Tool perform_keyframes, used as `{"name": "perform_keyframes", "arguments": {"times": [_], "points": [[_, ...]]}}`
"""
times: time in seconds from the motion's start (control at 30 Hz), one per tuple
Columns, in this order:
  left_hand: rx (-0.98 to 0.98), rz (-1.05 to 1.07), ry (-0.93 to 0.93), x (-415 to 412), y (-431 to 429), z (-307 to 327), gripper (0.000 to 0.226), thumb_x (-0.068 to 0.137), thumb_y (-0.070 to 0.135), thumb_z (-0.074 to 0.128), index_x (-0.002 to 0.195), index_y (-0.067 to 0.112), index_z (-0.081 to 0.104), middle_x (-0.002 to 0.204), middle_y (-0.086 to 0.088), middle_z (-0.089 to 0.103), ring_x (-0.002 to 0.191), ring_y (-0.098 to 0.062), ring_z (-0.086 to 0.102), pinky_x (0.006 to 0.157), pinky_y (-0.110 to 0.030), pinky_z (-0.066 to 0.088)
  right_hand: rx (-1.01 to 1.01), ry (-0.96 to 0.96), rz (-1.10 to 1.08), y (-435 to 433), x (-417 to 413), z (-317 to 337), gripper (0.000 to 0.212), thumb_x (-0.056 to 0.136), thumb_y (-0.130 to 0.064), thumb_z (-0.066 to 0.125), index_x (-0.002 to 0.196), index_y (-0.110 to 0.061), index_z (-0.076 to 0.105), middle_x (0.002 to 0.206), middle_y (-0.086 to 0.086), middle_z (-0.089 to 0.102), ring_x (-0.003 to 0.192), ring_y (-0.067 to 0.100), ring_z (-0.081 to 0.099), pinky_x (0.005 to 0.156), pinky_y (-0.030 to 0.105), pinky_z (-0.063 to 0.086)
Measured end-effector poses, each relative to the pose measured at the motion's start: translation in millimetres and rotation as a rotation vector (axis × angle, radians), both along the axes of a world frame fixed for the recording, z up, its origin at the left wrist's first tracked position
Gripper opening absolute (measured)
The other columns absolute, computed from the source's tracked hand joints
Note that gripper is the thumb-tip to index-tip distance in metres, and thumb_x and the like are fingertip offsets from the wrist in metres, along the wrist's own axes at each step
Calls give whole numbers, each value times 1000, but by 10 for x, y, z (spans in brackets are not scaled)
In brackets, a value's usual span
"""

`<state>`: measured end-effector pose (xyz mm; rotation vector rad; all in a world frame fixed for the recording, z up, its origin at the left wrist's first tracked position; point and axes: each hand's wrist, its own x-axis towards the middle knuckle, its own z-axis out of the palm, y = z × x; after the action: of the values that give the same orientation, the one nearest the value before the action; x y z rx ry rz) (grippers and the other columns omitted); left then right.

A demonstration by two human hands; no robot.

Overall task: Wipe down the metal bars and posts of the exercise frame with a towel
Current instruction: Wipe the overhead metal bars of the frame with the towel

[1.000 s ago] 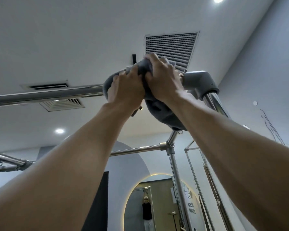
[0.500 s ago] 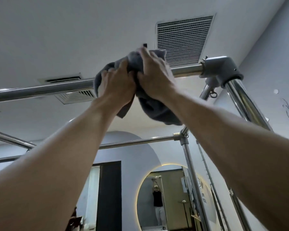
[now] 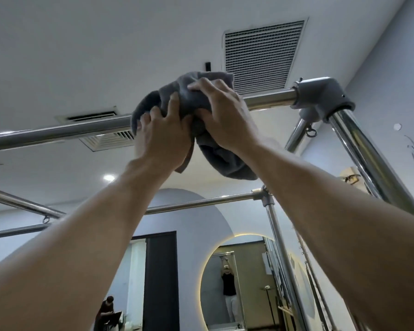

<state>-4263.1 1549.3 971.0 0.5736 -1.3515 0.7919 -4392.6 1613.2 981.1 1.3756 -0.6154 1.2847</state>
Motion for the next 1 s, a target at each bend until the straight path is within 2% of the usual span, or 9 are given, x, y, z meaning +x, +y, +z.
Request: {"name": "perform_keyframes", "arguments": {"times": [0.07, 0.17, 0.23, 0.37, 0.47, 0.63, 0.73, 0.83, 1.0], "points": [[11, 4, -17, -68, 11, 54, 51, 102, 46, 27, 149, 26, 27, 137, -23, 49, 126, -42, 44, 101, -53, 38, -30, -69, -42, -19, -59, 55, 39, 92, -14, 50, 130, -20, 52, 127, 10, 53, 118, 29, 49, 100, 40, 37], [59, -65, 52, 35, 67, 263, 45, 101, 46, 27, 139, 29, 41, 130, -17, 58, 121, -39, 51, 97, -47, 39, -35, -172, -53, -82, 174, 204, 33, 91, -14, 46, 123, -21, 49, 121, 10, 53, 114, 31, 48, 99, 41, 33], [90, -56, 106, 164, 11, 325, 44, 101, 46, 26, 136, 29, 45, 126, -18, 61, 117, -40, 54, 94, -46, 39, -37, -144, -30, -163, 363, 206, 30, 92, -16, 47, 122, -22, 50, 120, 10, 53, 114, 31, 49, 100, 40, 32], [-58, -31, 82, 207, -213, 72, 51, 98, 50, 24, 139, 24, 37, 129, -24, 52, 116, -44, 51, 91, -55, 45, -120, -2, -48, -331, 250, 5, 40, 93, -18, 53, 132, -22, 49, 129, 9, 54, 118, 29, 50, 105, 40, 34], [-69, -64, 13, 80, -254, 33, 53, 97, 53, 29, 144, 28, 30, 136, -24, 46, 121, -44, 48, 94, -57, 46, -204, -45, -122, -321, 47, -21, 42, 92, -18, 53, 134, -19, 49, 130, 10, 53, 119, 29, 50, 105, 40, 35], [47, -27, 93, 335, -116, 273, 45, 100, 53, 27, 131, 27, 46, 121, -22, 58, 112, -42, 55, 91, -45, 41, -74, -189, -14, -203, 510, 273, 28, 91, -22, 47, 118, -21, 53, 114, 9, 57, 110, 29, 52, 93, 37, 36], [59, 27, 111, 698, -253, 118, 46, 99, 55, 29, 138, 32, 40, 129, -21, 50, 115, -44, 52, 93, -49, 42, -14, -37, 31, -328, 716, 143, 34, 90, -23, 55, 124, -25, 57, 119, 6, 57, 112, 25, 52, 98, 37, 36], [20, 76, 58, 819, -356, -32, 47, 98, 52, 34, 140, 31, 36, 135, -19, 41, 120, -44, 46, 96, -54, 44, -72, 83, 12, -446, 619, -50, 42, 90, -28, 61, 131, -26, 57, 129, 1, 57, 115, 22, 54, 103, 41, 40], [8, 132, 10, 789, -200, 153, 47, 100, 53, 28, 130, 21, 45, 132, -14, 41, 120, -40, 43, 94, -52, 39, -46, -78, 35, -373, 750, 206, 33, 96, -33, 51, 128, -29, 56, 126, 4, 58, 113, 26, 54, 97, 38, 41]]}}
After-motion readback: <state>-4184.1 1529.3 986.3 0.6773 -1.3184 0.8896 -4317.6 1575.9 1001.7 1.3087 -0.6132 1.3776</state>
